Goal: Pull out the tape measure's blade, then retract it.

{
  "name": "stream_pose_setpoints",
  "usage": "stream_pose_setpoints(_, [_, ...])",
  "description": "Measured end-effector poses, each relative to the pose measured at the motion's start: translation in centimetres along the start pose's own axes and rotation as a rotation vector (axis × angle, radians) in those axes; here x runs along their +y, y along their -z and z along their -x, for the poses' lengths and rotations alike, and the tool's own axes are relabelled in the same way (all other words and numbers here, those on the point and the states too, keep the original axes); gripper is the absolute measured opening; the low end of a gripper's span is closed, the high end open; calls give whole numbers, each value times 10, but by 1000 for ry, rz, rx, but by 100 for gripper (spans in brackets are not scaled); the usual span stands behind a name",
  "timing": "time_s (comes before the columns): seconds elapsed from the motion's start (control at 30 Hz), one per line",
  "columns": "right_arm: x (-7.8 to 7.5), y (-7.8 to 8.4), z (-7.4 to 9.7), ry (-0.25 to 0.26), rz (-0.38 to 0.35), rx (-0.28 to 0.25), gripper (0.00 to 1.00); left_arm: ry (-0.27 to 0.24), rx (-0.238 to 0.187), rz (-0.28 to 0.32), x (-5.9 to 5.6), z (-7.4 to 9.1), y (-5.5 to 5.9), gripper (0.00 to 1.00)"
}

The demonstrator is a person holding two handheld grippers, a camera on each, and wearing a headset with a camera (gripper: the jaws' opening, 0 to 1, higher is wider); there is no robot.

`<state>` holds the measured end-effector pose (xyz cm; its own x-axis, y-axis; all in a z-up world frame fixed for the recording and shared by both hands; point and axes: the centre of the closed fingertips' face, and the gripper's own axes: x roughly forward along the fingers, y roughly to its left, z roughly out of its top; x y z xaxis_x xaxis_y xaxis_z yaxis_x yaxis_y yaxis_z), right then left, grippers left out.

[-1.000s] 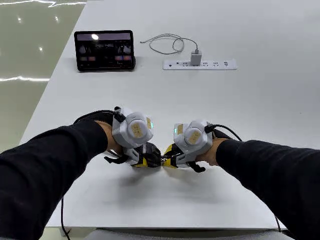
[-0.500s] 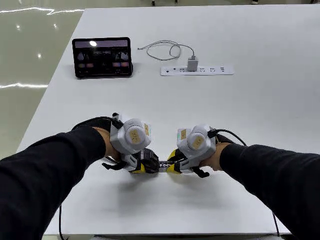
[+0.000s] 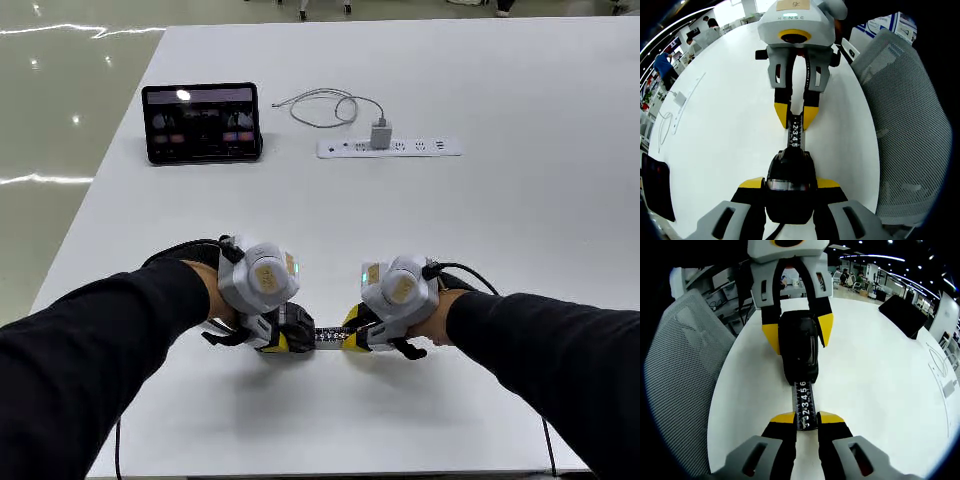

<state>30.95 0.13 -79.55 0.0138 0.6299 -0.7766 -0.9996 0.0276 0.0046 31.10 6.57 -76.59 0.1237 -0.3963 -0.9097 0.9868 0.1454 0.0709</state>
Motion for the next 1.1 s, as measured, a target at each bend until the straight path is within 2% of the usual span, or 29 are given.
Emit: stream_pose_setpoints(1.1, [-2, 22, 17, 19, -24, 23, 11, -4, -5, 6, 0, 0, 0, 32])
